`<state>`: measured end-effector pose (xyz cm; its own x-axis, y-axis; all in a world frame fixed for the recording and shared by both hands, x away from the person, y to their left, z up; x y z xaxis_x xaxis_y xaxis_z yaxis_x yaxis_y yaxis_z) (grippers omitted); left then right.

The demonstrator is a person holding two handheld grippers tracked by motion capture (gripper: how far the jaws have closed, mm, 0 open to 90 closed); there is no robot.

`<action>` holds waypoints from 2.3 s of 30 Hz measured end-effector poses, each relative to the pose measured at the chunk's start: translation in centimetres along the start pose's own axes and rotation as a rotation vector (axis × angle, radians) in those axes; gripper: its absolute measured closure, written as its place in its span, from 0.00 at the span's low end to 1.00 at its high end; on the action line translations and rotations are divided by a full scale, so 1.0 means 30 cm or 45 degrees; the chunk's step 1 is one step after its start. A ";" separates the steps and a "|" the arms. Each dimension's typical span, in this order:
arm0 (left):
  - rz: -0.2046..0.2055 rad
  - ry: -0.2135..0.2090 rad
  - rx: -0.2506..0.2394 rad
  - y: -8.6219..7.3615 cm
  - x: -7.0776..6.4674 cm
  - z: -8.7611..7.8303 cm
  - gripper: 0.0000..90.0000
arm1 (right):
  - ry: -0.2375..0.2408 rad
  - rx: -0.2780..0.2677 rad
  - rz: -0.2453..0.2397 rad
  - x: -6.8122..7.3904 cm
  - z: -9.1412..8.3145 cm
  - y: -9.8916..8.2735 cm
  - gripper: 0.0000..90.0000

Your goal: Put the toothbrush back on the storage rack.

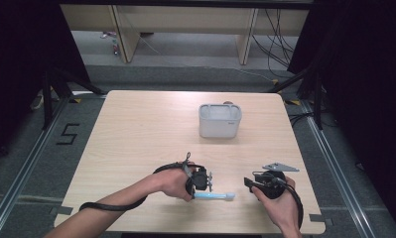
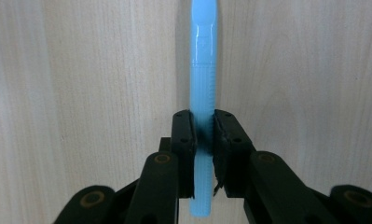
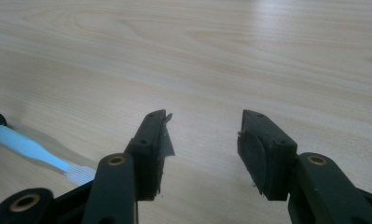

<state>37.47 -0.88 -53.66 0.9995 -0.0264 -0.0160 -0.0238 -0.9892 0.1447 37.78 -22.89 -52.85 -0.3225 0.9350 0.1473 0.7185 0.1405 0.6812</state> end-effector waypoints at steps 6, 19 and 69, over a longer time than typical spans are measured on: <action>-0.014 0.022 -0.059 -0.003 0.002 -0.035 0.87 | 0.002 -0.009 0.027 0.002 0.002 0.001 0.58; -0.042 0.065 -0.166 -0.033 0.001 -0.094 0.87 | 0.007 -0.067 0.058 -0.008 -0.002 0.017 0.57; -0.603 0.523 -1.336 -0.283 0.005 -0.256 0.87 | 0.180 -0.284 -0.109 0.174 0.041 0.061 0.65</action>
<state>37.96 8.62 -47.30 0.8415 0.5402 0.0026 0.1815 -0.2872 0.9405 38.18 -17.36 -51.72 -0.4700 0.8661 0.1703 0.5363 0.1269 0.8344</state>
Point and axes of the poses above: each handheld gripper's, and its own axes: z roughly forward along the jaws, y roughly out of its top, x roughly to its left, the point moved 7 cm from there along z, roughly forward along the jaws, and after that the axes turned 3 degrees about -y, right-handed, at the moved point
